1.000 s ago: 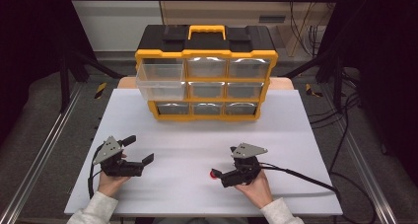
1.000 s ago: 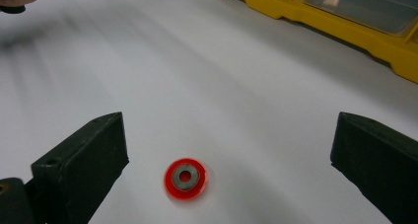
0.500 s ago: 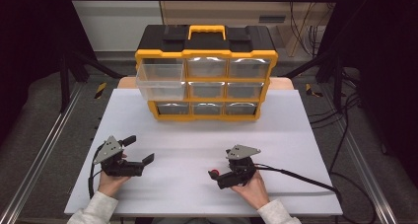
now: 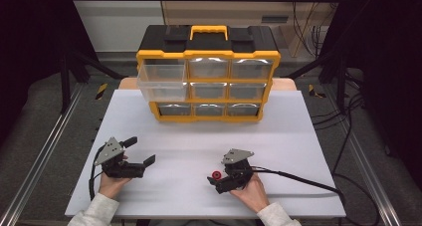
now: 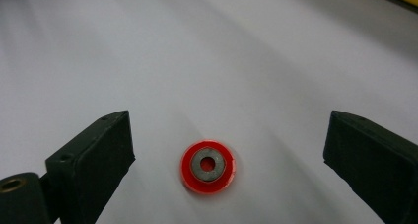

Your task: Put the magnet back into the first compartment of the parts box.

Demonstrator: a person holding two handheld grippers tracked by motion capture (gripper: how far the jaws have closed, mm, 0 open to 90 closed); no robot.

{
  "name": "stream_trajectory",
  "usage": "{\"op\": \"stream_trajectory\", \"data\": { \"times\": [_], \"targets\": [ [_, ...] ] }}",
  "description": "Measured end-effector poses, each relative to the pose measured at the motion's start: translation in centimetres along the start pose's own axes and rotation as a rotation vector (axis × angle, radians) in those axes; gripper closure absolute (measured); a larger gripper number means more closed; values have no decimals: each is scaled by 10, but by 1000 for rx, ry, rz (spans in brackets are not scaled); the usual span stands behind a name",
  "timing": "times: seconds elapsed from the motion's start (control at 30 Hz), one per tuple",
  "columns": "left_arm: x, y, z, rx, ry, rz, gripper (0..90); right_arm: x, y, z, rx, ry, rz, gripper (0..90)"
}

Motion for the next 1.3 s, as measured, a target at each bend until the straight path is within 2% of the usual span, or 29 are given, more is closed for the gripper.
{"op": "stream_trajectory", "data": {
  "times": [0.1, 0.3, 0.6, 0.9, 1.3],
  "targets": [
    [0, 0, 0, 0, 1, 0, 16, 2, 0, 1, -2, 19, 0, 78],
    [0, 0, 0, 0, 2, -1, 16, 6, 1, 5, -34, 51, -12, 182],
    [1, 0, 1, -1, 6, 0, 16, 9, 3, 6, -57, 83, -29, 315],
    [1, 0, 1, -2, 8, 3, 17, 10, 3, 6, -70, 91, -50, 449],
    [1, 0, 1, -1, 12, 4, 18, 10, 3, 6, -56, 99, -75, 532]
  ]
}}
Point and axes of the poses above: each handheld gripper's, and its own axes: z roughly forward along the jaws, x roughly out of its underside, y roughly to its left, the point moved 5 cm from there along z, roughly forward along the jaws, and after that the axes turned 10 degrees about -x, right-handed, at the moved point
